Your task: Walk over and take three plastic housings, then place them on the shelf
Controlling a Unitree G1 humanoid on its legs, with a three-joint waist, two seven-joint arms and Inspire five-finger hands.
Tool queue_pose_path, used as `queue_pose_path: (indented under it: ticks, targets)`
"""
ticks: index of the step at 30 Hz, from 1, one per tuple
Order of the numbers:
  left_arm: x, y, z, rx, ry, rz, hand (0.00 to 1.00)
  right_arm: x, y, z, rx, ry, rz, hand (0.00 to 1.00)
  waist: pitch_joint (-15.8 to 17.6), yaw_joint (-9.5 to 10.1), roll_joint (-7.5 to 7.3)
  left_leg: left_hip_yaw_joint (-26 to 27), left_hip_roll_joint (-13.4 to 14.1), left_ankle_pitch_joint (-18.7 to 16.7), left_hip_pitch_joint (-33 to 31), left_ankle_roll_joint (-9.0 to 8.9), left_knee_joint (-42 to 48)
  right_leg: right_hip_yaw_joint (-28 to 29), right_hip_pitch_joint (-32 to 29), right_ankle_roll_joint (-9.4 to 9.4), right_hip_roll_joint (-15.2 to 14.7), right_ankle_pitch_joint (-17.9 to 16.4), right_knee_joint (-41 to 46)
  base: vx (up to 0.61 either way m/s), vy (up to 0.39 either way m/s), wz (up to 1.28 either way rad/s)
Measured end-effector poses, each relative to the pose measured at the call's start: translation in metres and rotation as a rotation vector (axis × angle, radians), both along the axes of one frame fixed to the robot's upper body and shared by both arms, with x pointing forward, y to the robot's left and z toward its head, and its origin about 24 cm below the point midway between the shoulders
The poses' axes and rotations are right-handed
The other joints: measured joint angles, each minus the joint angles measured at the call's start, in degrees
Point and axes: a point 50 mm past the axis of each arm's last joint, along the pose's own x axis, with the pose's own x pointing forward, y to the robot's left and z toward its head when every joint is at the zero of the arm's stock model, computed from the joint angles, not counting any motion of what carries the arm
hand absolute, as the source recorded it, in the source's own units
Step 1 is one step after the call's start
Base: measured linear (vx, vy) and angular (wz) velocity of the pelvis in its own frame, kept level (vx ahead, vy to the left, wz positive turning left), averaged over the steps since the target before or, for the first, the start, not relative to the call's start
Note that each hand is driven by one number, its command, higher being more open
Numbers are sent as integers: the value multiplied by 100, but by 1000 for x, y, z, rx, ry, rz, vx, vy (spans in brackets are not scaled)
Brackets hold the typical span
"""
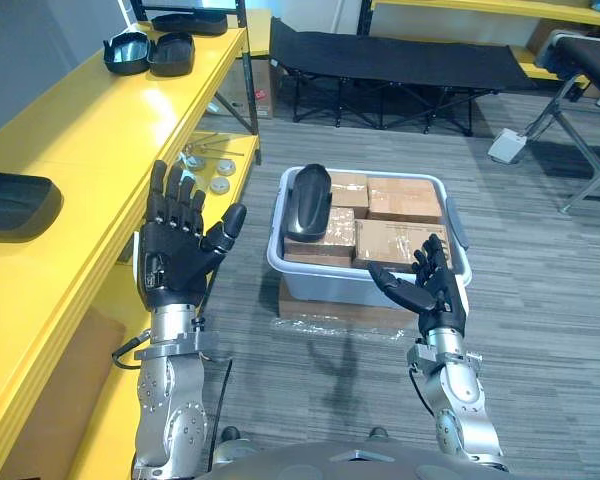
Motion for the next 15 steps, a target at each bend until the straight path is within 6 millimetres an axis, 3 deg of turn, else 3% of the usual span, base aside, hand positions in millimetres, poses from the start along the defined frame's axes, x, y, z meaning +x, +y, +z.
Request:
queue_pose_path:
  ticks: [9, 15]
  targets:
    - [-12, -7, -24, -49, 152, -46, 100, 1, 16, -1, 15, 9, 82, 100, -8, 25, 42, 100, 88, -16, 44, 2, 41, 63, 5, -27, 95, 20, -53, -4, 2, -6]
    - [-16, -8, -30, -48, 180, -50, 100, 1, 21, 0, 52, 1, 103, 100, 4, 103, 91, 111, 88, -59, 37, -38, 53, 71, 6, -29, 96, 21, -84, -2, 1, -1]
